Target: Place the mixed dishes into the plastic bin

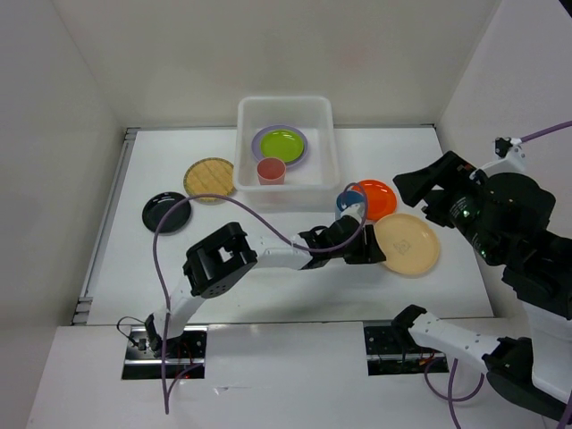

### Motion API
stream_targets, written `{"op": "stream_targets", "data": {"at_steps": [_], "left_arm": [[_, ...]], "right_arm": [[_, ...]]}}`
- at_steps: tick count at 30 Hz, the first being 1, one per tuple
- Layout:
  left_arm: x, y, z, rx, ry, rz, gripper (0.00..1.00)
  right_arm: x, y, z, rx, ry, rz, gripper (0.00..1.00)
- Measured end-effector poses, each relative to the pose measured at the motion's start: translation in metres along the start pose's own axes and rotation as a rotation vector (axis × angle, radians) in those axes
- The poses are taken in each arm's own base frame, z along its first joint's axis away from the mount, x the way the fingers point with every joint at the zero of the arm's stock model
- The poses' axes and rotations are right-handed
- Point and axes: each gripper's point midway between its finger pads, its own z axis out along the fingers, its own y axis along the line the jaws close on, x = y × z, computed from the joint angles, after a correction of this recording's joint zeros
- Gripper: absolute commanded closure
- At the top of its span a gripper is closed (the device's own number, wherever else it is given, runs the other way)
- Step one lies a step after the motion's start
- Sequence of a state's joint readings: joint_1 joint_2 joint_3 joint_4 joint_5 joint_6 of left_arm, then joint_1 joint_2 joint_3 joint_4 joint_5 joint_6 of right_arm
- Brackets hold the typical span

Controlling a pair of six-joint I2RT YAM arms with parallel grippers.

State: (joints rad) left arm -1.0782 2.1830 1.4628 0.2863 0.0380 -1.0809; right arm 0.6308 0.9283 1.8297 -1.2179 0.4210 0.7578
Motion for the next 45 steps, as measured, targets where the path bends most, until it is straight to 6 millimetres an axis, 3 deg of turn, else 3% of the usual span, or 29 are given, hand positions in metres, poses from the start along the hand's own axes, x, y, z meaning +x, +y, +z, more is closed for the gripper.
{"op": "stream_targets", "data": {"at_steps": [5, 12, 17, 23, 28, 33, 37, 43, 45], "left_arm": [[0.004, 0.005, 0.015, -0.024, -0.025, -0.020, 0.35], [-0.006, 0.000, 0.030, -0.032, -0.077, -0.041, 0.35], [-0.010, -0.002, 0.040, -0.046, -0.104, -0.036, 0.41], [0.002, -0.004, 0.043, -0.060, -0.095, -0.027, 0.48], [0.019, 0.003, 0.052, -0.081, -0.073, -0.038, 0.46], [0.019, -0.003, 0.055, -0.075, -0.072, -0.045, 0.44], [0.019, -0.002, 0.055, -0.083, -0.073, -0.050, 0.48], [0.020, 0.002, 0.055, -0.098, -0.075, -0.064, 0.68], [0.020, 0.004, 0.055, -0.107, -0.075, -0.062, 0.68]], "right_arm": [[0.011, -0.001, 0.008, 0.002, 0.029, -0.005, 0.16], [0.011, 0.004, 0.007, -0.032, 0.025, 0.009, 0.16], [0.011, 0.004, 0.003, -0.046, 0.022, 0.015, 0.16], [0.008, 0.007, 0.002, -0.065, 0.011, 0.023, 0.15], [0.007, 0.009, 0.000, -0.081, 0.007, 0.029, 0.15], [0.007, 0.011, -0.001, -0.089, 0.006, 0.032, 0.15], [0.006, 0.011, -0.003, -0.094, 0.002, 0.034, 0.15], [0.005, 0.012, -0.005, -0.103, -0.002, 0.038, 0.15], [0.005, 0.012, -0.005, -0.103, -0.002, 0.038, 0.15]]}}
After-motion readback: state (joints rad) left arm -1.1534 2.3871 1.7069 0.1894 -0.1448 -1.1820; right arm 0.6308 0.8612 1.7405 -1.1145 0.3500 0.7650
